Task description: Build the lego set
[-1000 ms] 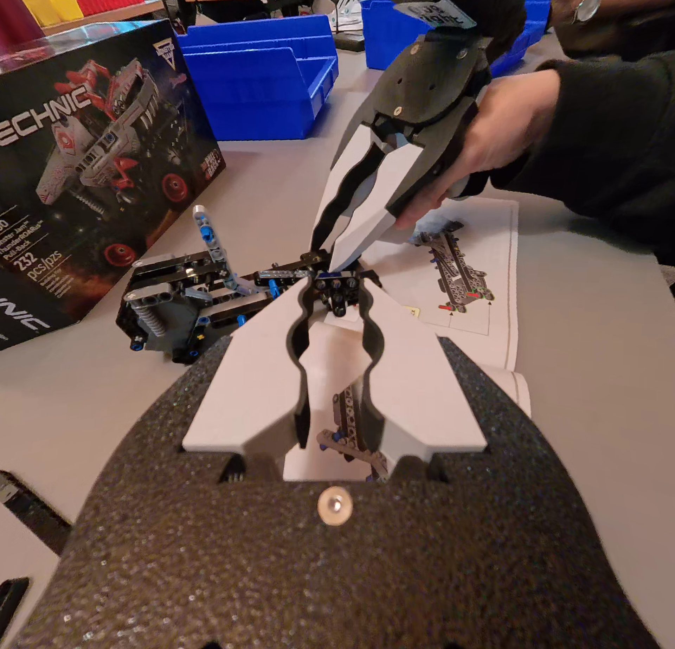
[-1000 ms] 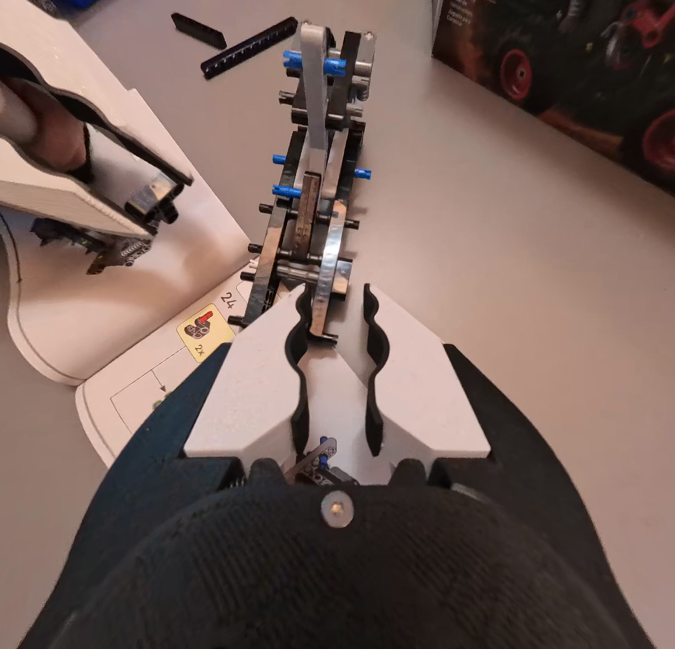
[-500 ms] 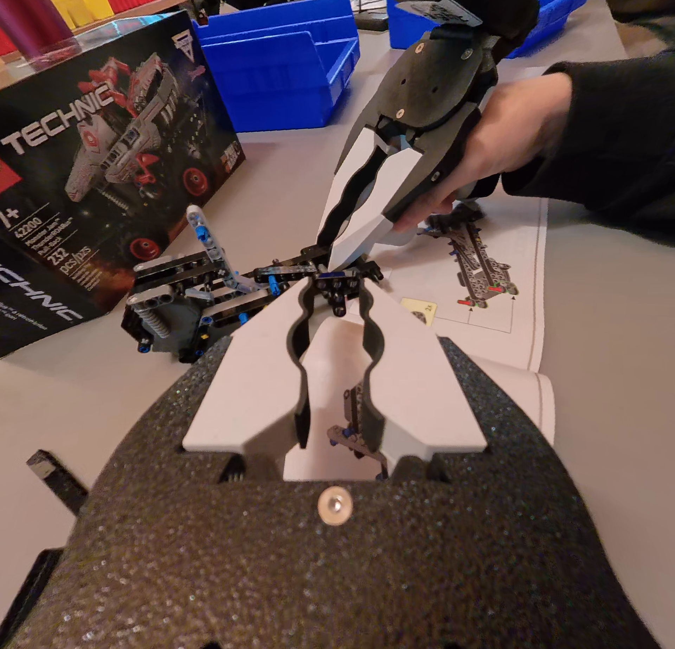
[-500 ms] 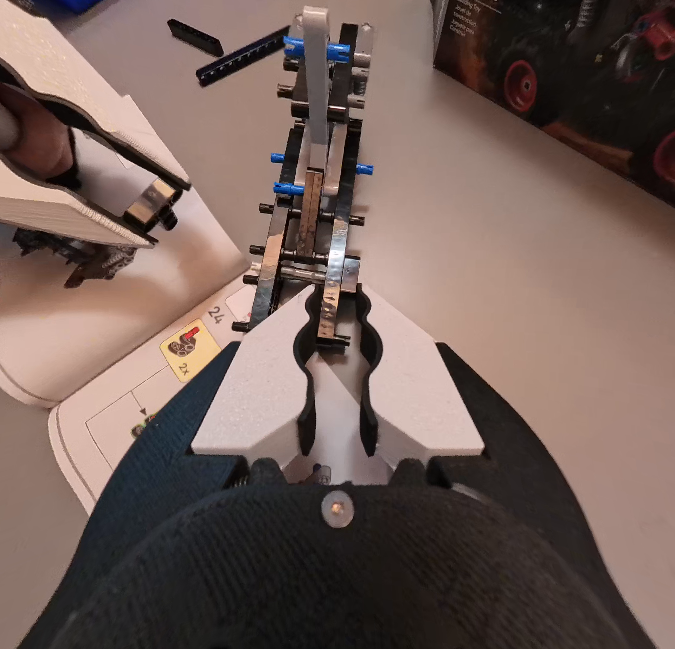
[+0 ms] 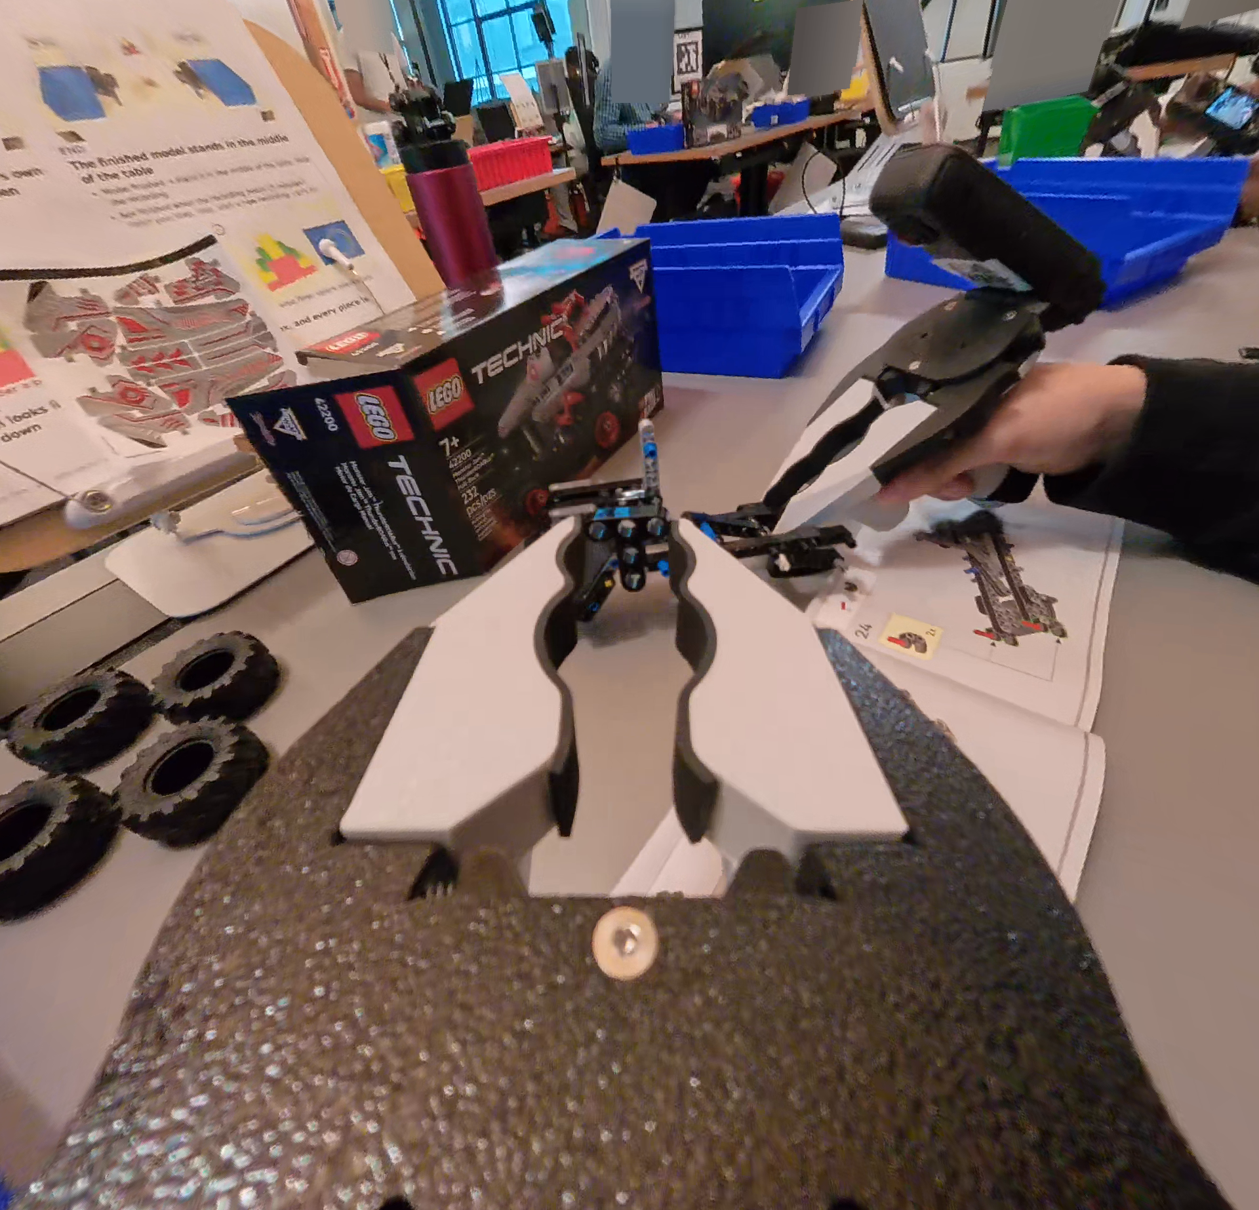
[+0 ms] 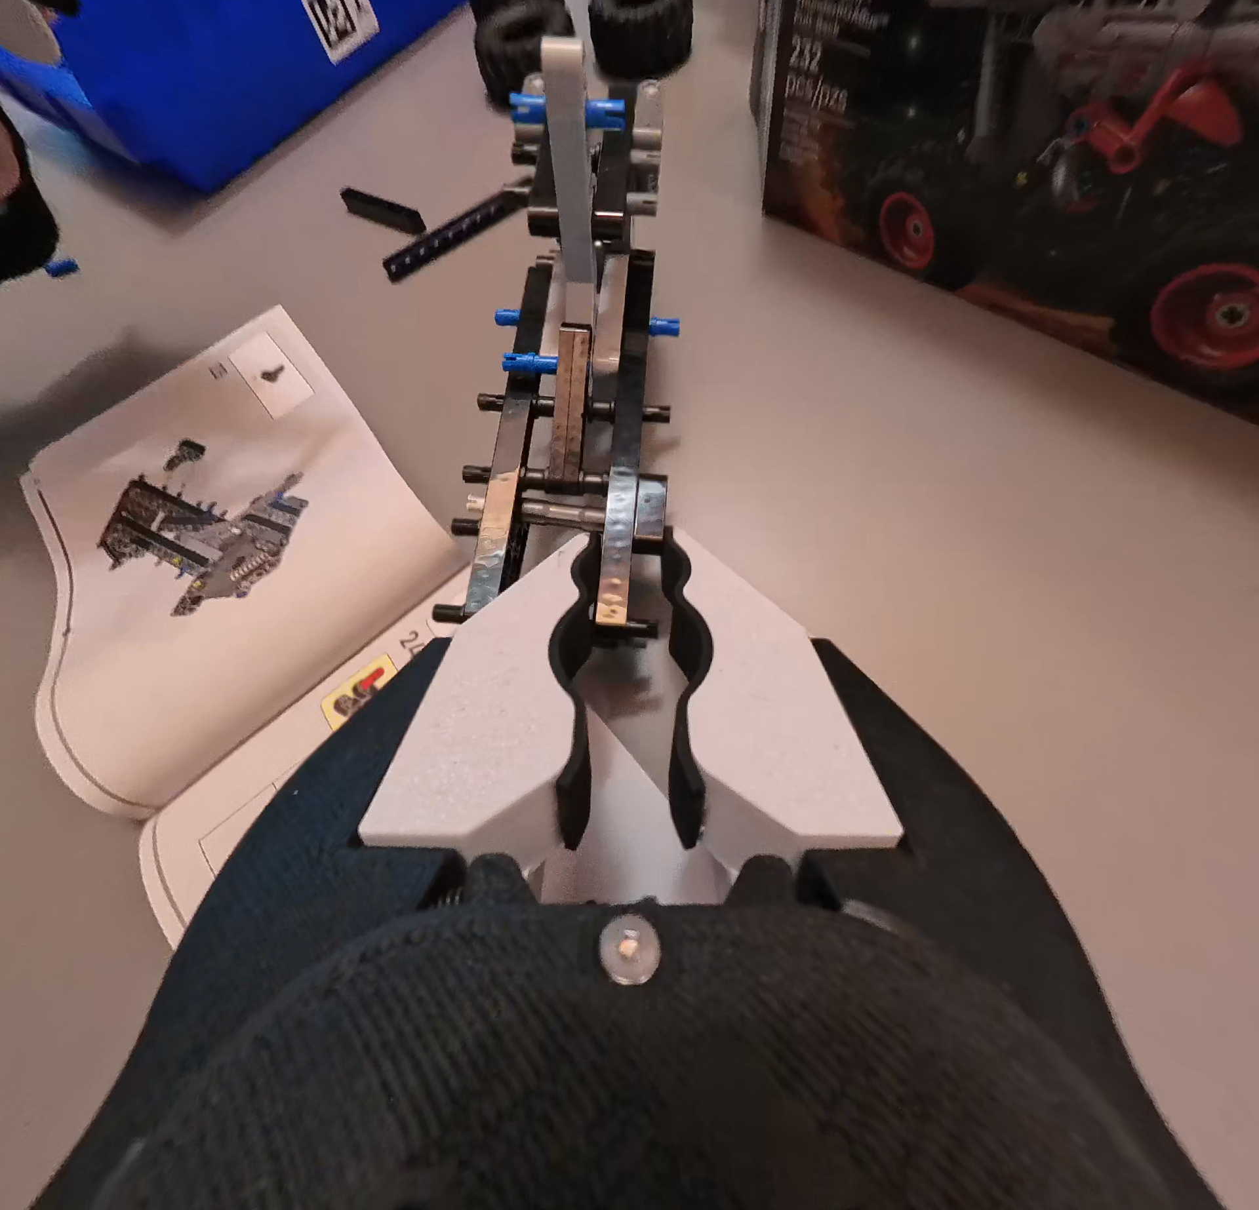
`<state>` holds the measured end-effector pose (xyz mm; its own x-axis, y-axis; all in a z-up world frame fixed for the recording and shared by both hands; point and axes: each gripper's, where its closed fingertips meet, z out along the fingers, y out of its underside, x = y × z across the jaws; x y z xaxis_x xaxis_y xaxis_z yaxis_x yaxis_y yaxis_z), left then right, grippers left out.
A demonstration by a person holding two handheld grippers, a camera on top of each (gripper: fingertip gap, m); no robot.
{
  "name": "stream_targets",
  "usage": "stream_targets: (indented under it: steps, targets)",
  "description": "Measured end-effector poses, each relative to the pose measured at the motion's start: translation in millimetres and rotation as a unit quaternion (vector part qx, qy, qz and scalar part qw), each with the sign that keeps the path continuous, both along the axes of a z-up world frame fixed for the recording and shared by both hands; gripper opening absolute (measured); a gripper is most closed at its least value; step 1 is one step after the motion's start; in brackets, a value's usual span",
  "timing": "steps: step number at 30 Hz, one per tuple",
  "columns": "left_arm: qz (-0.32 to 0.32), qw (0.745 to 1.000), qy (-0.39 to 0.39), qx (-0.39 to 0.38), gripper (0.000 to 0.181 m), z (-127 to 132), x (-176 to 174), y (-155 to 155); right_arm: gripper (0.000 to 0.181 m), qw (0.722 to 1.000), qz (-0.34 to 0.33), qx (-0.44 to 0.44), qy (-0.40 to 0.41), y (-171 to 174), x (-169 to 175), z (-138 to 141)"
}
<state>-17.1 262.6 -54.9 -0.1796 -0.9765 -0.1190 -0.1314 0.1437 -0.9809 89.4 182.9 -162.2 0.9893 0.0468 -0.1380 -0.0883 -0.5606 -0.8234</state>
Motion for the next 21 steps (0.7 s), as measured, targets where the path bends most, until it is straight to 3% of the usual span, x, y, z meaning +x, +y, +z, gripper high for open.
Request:
stream_targets:
  steps: [5,10,16,21]
  targets:
    - [-0.011,1.0,-0.003,0.007,0.021,2,2,-9,0.015,0.996,-0.012,0.081,0.024,9,-4,27]
    - [-0.029,0.999,-0.009,0.034,0.022,3,8,-30,0.015,0.981,-0.008,0.164,0.102,20,-23,54]
    - [-0.028,0.994,0.018,0.106,0.022,-15,17,-41,0.015,0.975,0.033,0.166,0.144,27,-49,51]
    - [-0.018,0.995,0.023,0.1,0.021,-17,21,-45,0.015,0.976,0.012,0.163,0.145,28,-42,49]
